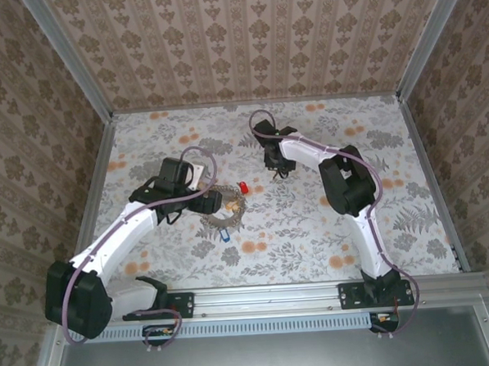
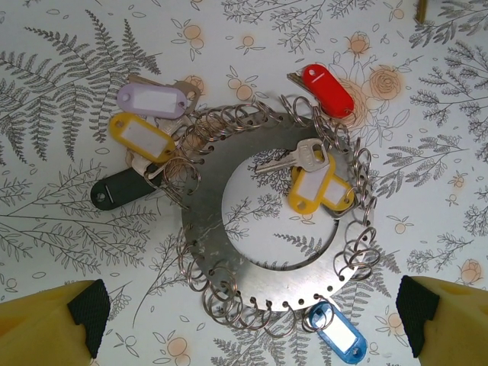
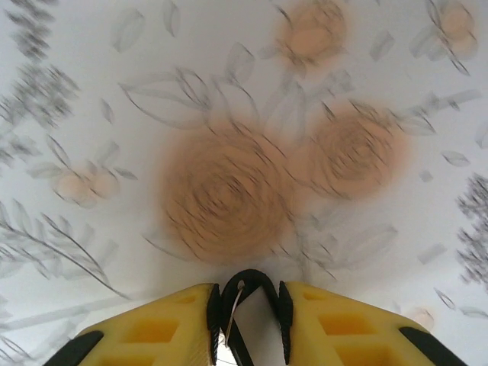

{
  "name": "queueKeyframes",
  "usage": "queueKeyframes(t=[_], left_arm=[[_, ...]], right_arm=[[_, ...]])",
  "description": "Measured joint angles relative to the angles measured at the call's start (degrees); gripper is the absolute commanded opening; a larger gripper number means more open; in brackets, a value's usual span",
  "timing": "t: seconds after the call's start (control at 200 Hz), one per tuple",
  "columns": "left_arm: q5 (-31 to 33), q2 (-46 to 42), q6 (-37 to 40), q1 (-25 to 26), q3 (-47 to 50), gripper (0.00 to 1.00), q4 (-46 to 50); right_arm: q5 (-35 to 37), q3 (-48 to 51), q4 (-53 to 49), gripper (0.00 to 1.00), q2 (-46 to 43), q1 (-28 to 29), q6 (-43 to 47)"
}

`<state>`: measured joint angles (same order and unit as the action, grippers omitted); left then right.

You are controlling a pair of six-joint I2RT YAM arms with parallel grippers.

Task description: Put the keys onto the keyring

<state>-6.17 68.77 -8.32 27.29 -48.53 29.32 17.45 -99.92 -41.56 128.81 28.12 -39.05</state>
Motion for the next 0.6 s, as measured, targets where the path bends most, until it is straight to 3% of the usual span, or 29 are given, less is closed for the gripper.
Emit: queueKeyframes(t=[0.32, 0.6], left_arm=[[0.11, 0.28, -0.52, 0.07, -0.02, 1.00, 0.04], [0.26, 0.31, -0.66, 0.81, -0.02, 1.00, 0.04]], right_arm=[[-4.24, 23.06, 0.72, 0.26, -15.91, -0.11, 4.22], [-9.40, 42.95, 0.83, 0.35, -31.61, -0.11, 5.92]])
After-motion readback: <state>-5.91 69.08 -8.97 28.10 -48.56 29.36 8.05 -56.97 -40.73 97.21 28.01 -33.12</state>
